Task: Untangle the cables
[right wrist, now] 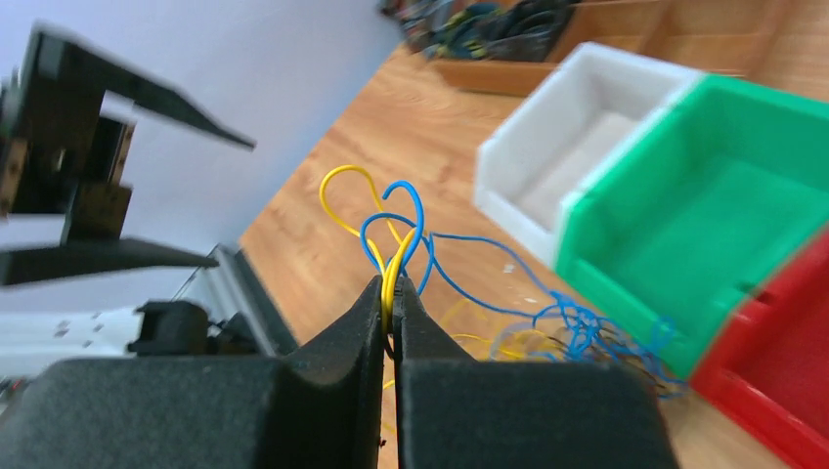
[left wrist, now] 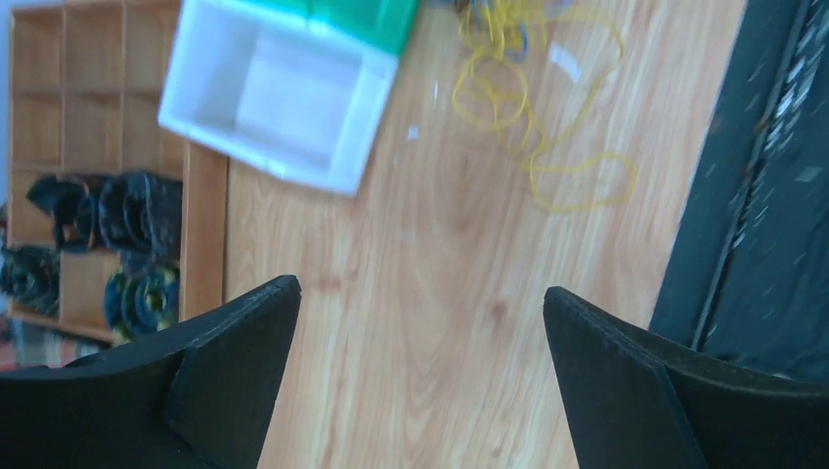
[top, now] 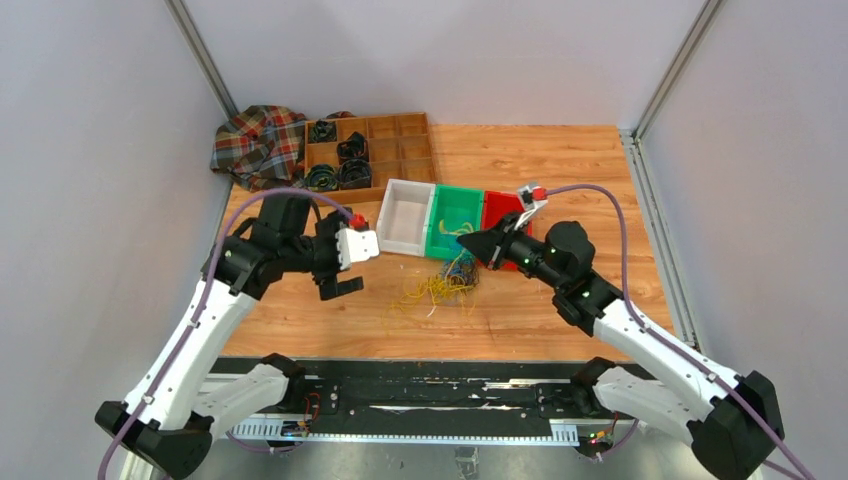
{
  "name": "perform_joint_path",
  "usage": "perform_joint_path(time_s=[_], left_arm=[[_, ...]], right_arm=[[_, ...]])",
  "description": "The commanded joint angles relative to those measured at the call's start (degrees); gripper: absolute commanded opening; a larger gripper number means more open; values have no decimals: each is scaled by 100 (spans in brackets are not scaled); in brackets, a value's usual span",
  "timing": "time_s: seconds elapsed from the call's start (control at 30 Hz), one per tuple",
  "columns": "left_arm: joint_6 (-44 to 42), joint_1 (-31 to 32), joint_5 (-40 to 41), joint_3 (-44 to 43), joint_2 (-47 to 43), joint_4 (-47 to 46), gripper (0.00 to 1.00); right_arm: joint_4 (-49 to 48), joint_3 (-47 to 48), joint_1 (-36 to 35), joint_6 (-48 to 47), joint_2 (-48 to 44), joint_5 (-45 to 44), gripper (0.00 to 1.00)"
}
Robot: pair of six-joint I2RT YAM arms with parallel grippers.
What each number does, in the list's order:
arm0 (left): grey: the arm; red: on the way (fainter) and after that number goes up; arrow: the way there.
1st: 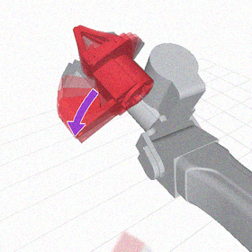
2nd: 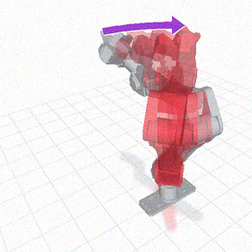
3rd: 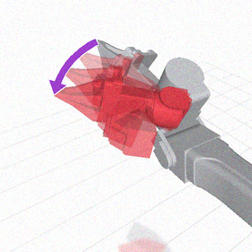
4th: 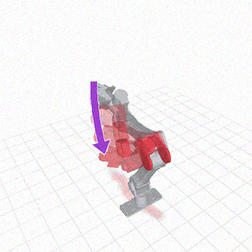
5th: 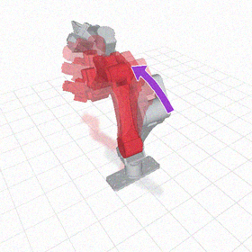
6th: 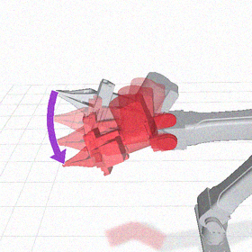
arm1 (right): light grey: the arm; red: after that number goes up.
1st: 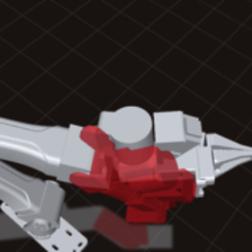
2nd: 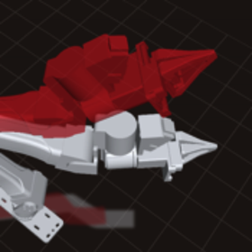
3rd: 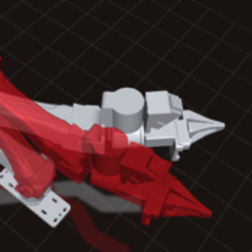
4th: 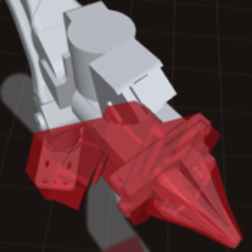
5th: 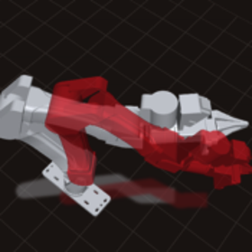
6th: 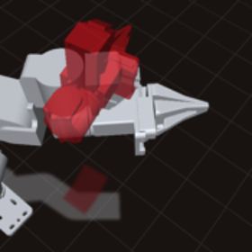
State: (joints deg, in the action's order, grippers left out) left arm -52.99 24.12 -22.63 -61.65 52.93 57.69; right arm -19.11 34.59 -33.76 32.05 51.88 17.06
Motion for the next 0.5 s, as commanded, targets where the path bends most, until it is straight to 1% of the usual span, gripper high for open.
perform_joint_path(time_s=[0.0,0.07,0.13,0.2,0.33,0.47], left_arm=[[1634,0,-1670,-853,576,-36,100],[1895,19,-2008,-1071,833,-134,100],[1926,111,-2119,-1091,942,-308,100],[1920,191,-2057,-952,923,-594,99],[2216,231,-2080,-555,699,-1449,94],[2381,333,-2048,-356,601,-1841,89]], right_arm=[[-473,502,-684,-9,286,414,1],[-626,580,-921,-4,457,379,0],[-829,651,-1086,54,634,420,0],[-1054,714,-1207,144,811,569,0],[-1329,873,-1436,226,1163,763,0],[-1595,1061,-1630,301,1506,927,1]])
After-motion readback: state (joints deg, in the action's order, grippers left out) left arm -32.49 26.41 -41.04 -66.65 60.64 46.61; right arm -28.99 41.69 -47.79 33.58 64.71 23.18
